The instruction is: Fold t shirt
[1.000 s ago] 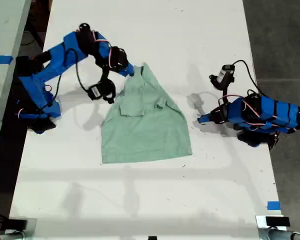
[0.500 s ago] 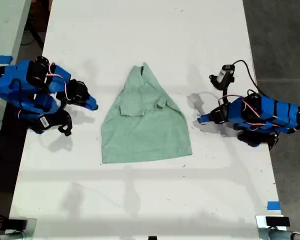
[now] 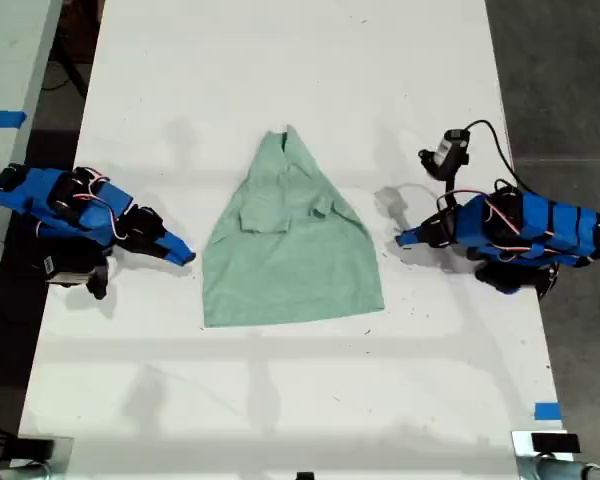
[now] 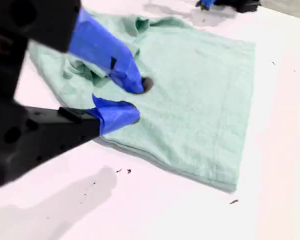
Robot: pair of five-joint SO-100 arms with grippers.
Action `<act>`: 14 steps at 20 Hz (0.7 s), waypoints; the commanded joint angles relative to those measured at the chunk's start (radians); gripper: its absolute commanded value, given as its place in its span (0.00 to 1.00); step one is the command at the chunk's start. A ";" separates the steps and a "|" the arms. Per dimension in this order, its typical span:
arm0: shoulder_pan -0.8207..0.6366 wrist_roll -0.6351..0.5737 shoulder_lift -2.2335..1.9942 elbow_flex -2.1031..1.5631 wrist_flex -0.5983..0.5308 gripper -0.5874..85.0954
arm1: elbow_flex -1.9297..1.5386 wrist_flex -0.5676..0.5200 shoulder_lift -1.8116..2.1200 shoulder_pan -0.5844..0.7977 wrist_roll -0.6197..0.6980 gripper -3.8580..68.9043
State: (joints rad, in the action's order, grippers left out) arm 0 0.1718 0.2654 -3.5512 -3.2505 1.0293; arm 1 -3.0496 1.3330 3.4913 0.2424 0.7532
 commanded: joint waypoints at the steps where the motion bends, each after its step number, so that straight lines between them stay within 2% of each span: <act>1: -0.044 -0.186 -0.032 -0.041 -0.017 0.26 | -0.057 0.005 0.009 0.002 0.014 0.14; 4: -0.066 -0.437 -0.031 -0.041 -0.017 0.25 | -0.057 0.005 0.009 0.002 0.014 0.14; 6: -0.067 -0.548 -0.031 -0.041 -0.017 0.25 | -0.057 0.005 0.009 0.002 0.014 0.14; 14: -0.066 -0.551 -0.031 -0.041 -0.017 0.25 | -0.057 0.005 0.009 0.002 0.014 0.14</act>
State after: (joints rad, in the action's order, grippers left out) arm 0 0.1120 -0.2792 -3.5742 -3.2505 1.0293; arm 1 -3.0496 1.3330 3.4913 0.2424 0.7532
